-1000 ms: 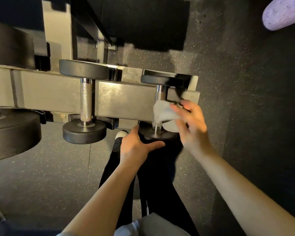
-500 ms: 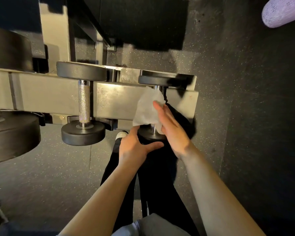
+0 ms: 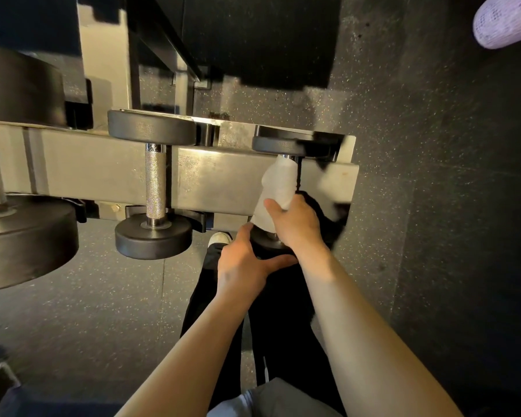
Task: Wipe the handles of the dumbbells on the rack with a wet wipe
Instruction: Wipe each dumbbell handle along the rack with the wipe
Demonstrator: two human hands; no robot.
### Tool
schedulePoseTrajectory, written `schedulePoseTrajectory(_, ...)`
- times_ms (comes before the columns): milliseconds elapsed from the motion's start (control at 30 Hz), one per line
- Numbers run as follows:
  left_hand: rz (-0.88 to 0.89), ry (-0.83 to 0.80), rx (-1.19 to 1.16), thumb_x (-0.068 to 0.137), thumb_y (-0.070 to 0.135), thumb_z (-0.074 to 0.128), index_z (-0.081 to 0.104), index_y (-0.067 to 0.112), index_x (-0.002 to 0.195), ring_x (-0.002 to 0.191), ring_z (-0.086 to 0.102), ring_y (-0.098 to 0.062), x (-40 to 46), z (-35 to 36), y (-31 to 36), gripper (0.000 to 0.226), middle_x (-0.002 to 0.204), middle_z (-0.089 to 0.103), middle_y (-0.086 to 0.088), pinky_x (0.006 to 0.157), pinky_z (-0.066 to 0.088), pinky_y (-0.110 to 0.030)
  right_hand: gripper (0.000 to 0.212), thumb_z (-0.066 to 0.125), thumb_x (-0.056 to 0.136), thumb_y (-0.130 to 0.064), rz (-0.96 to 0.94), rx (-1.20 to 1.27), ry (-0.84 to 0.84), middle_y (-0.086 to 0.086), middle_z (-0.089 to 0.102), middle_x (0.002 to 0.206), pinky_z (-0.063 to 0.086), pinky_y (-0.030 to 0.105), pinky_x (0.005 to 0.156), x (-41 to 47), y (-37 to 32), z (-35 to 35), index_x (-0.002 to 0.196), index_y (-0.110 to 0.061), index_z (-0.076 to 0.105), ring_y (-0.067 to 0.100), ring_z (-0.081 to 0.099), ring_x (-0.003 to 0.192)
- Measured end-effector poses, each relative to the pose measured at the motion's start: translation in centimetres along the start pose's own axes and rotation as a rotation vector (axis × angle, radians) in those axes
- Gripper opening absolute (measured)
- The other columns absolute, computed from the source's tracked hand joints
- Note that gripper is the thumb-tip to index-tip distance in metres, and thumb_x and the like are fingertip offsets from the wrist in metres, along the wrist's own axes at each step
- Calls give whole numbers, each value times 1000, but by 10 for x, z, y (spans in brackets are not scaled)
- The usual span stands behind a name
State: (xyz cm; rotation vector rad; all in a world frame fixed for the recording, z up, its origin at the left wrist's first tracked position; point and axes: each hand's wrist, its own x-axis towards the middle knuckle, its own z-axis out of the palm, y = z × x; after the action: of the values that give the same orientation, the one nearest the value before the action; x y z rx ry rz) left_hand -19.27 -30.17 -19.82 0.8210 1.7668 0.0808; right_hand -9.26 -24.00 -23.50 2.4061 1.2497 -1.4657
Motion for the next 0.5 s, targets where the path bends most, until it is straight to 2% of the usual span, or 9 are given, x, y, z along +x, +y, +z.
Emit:
schedulePoseTrajectory(33, 5, 2, -5, 58, 48, 88, 44, 23, 139, 115, 58, -17, 0, 0, 0, 96, 121, 64, 3, 96, 49, -35, 57, 47, 94, -50, 13, -4, -26, 14, 55, 124, 41, 32, 80, 3, -1, -2, 127, -3, 44, 33, 53, 112)
schedulePoseTrajectory(133, 3, -4, -1, 57, 50, 87, 39, 21, 144, 123, 53, -17, 1, 0, -1, 104, 131, 59, 0, 102, 45, -34, 58, 44, 95, -50, 44, 298, -42, 13, 53, 127, 44, 31, 78, 6, -10, -1, 131, -4, 42, 30, 54, 111)
schedulePoseTrajectory(233, -4, -13, -6, 57, 52, 87, 36, 22, 146, 124, 52, -18, 3, 0, -3, 107, 133, 58, -1, 102, 45, -36, 57, 47, 96, -45, 24, 465, 68, 14, 50, 133, 44, 38, 97, 15, -25, -1, 135, -4, 39, 29, 50, 120)
schedulePoseTrajectory(333, -15, -13, 5, 56, 51, 88, 35, 23, 147, 126, 51, -19, 6, 2, -4, 109, 135, 56, -2, 103, 44, -37, 52, 53, 94, -38, -51, 525, 83, 15, 51, 132, 46, 43, 99, 30, -36, -8, 135, -7, 43, 30, 52, 119)
schedulePoseTrajectory(367, -17, -12, 16, 56, 52, 88, 35, 23, 147, 126, 50, -20, 7, 2, -4, 110, 135, 56, -2, 104, 44, -37, 50, 53, 94, -36, -80, 517, 71, 14, 52, 131, 46, 43, 98, 32, -35, -10, 135, -7, 44, 29, 52, 118)
schedulePoseTrajectory(433, -9, -6, 19, 56, 51, 88, 36, 23, 147, 125, 51, -19, 6, 2, -3, 109, 135, 56, -1, 102, 45, -36, 49, 52, 96, -33, -135, 513, 49, 12, 51, 132, 43, 32, 96, 28, -30, -12, 136, -8, 41, 26, 51, 119)
schedulePoseTrajectory(500, 17, 5, 12, 56, 48, 89, 38, 21, 145, 122, 53, -18, 4, 1, -2, 107, 132, 58, 0, 99, 45, -31, 52, 50, 97, -33, -124, 474, 16, 12, 49, 134, 39, 26, 91, 19, -21, -9, 138, -6, 34, 26, 49, 120)
